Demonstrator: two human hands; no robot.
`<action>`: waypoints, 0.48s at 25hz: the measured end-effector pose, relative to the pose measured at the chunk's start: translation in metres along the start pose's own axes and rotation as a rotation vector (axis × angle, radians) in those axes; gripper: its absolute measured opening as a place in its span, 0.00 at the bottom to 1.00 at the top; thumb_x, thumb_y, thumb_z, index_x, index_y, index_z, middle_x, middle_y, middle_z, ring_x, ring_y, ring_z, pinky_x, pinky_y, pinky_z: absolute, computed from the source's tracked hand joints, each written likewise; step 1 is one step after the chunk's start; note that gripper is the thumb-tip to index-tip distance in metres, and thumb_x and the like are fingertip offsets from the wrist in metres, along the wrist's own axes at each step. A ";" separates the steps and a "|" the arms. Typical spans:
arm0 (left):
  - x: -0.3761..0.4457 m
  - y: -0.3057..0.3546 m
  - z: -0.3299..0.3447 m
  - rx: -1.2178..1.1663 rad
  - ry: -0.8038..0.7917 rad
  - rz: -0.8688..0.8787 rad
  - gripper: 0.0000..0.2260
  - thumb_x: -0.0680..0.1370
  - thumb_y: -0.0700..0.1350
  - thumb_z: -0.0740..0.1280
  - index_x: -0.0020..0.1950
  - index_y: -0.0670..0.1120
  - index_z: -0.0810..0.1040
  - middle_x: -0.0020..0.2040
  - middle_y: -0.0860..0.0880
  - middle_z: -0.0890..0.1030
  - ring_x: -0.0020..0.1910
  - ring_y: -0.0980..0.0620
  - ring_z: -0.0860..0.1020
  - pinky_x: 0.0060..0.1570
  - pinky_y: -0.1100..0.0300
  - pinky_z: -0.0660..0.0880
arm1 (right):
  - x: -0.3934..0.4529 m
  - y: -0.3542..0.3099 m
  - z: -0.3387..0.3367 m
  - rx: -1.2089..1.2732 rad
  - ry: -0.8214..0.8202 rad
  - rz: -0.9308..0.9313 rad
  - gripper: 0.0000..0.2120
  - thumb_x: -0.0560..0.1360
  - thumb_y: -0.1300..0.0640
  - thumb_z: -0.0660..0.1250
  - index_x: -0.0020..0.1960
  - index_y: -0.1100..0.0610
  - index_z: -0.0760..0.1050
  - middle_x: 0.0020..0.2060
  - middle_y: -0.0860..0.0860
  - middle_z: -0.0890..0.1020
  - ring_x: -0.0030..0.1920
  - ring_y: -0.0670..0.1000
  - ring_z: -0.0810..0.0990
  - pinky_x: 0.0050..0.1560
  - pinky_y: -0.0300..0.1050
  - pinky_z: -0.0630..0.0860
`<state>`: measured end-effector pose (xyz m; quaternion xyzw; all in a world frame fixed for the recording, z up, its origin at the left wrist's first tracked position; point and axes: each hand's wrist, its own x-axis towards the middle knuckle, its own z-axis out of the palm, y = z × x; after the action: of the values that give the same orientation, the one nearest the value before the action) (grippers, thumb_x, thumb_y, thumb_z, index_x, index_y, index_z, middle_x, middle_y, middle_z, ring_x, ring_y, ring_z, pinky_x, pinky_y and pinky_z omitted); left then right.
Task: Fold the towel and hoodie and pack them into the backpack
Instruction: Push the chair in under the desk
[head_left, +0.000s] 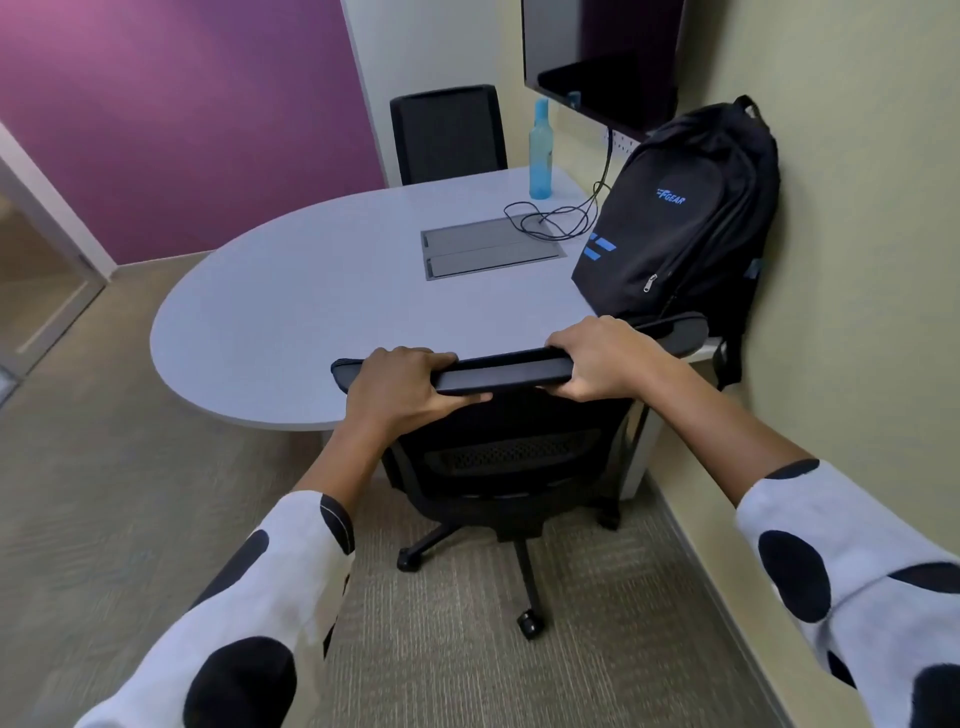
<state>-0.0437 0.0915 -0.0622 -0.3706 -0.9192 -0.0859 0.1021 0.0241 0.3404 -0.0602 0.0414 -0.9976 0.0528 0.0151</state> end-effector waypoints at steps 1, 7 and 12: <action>0.006 0.003 0.002 -0.005 -0.003 0.006 0.38 0.64 0.79 0.49 0.54 0.53 0.81 0.42 0.52 0.83 0.42 0.49 0.80 0.45 0.55 0.74 | 0.001 0.005 -0.001 -0.001 0.004 0.007 0.22 0.66 0.34 0.62 0.47 0.51 0.76 0.39 0.50 0.80 0.42 0.56 0.78 0.45 0.51 0.77; 0.025 0.006 0.007 -0.023 0.022 0.009 0.39 0.64 0.78 0.49 0.55 0.53 0.81 0.44 0.52 0.84 0.44 0.49 0.80 0.45 0.55 0.75 | 0.010 0.020 -0.005 0.017 -0.007 0.032 0.21 0.66 0.35 0.63 0.46 0.50 0.76 0.37 0.48 0.78 0.41 0.56 0.77 0.45 0.51 0.78; 0.026 -0.008 0.005 -0.055 0.026 0.055 0.44 0.62 0.81 0.45 0.57 0.52 0.81 0.45 0.51 0.84 0.44 0.48 0.80 0.44 0.55 0.75 | 0.012 0.008 -0.005 0.019 -0.014 0.068 0.23 0.66 0.33 0.62 0.46 0.51 0.76 0.38 0.49 0.78 0.40 0.55 0.75 0.45 0.50 0.78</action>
<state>-0.0678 0.1042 -0.0612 -0.3973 -0.9045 -0.1129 0.1061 0.0117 0.3481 -0.0554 0.0081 -0.9980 0.0626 0.0060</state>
